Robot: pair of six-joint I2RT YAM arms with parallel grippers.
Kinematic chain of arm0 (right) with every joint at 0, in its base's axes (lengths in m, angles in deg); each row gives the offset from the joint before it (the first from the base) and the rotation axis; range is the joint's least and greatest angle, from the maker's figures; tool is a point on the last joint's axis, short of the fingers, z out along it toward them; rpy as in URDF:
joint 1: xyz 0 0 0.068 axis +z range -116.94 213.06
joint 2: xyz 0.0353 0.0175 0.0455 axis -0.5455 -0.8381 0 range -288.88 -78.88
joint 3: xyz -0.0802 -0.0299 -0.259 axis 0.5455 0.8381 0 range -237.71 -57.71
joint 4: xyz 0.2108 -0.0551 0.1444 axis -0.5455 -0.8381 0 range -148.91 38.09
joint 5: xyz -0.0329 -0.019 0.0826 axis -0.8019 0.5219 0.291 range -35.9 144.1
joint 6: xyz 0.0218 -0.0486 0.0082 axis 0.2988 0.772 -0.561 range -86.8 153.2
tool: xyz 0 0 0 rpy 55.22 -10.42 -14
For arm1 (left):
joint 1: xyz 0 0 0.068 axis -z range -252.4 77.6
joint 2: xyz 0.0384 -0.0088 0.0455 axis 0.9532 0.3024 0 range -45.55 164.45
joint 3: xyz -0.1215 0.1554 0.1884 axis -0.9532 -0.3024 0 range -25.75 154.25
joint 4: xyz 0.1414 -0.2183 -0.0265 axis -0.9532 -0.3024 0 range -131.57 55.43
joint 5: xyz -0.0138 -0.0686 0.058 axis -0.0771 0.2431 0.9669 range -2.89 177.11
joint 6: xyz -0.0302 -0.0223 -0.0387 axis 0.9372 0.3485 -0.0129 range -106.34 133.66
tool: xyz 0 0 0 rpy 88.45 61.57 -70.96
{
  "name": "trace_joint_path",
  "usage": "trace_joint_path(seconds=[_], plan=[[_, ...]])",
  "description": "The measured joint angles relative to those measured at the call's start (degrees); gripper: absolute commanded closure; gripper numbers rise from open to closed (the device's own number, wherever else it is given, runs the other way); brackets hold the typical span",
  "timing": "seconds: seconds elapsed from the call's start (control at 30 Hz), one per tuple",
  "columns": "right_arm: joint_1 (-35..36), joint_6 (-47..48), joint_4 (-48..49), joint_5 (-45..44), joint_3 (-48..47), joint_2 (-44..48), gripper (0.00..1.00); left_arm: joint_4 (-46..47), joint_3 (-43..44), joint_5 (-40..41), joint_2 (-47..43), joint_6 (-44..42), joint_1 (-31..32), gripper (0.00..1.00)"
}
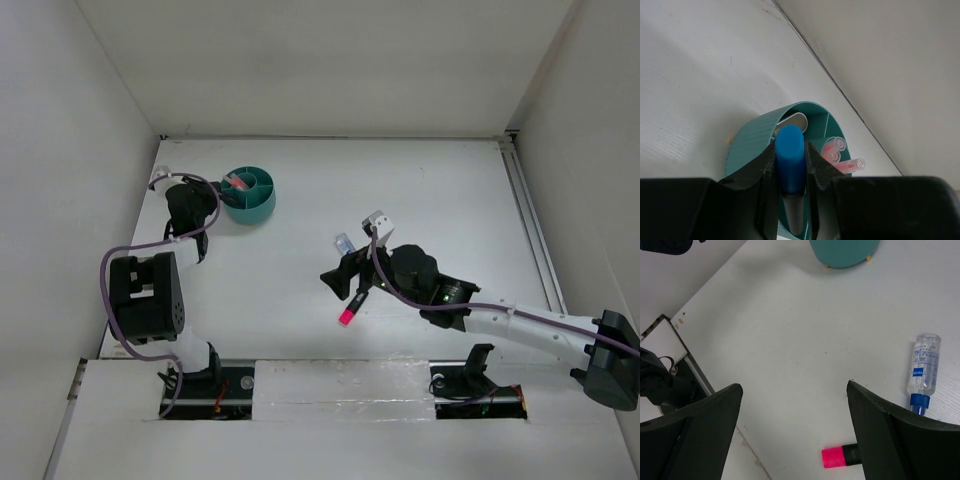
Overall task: Sort the stationery into containers
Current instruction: Place the pen in the storage box, then pick up the pen from the center of the board.
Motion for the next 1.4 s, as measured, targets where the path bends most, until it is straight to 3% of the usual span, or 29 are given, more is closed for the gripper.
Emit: trace_joint_path(seconds=[0.6,0.87,0.97,1.07,1.4], plan=[[0.0,0.9,0.0,0.3,0.0,0.0,0.09,2.3,-0.1,-0.7,0.7,-0.2,0.0,0.66],[0.0,1.4,0.0,0.6,0.0,0.0,0.04,3.2,-0.2,-1.7,0.7,-0.2,0.0,0.61],[0.0,1.5,0.0,0.5,0.0,0.0,0.0,4.0,-1.4,-1.7,0.1,-0.1,0.0,0.36],[0.0,1.4,-0.7,-0.7,0.0,-0.2,0.0,2.4,-4.0,-0.3,-2.9,0.5,0.0,0.0],[0.0,-10.1,-18.8,-16.2,-2.1,-3.8,0.0,-12.0,-6.9,6.7,-25.9,2.2,0.0,0.0]])
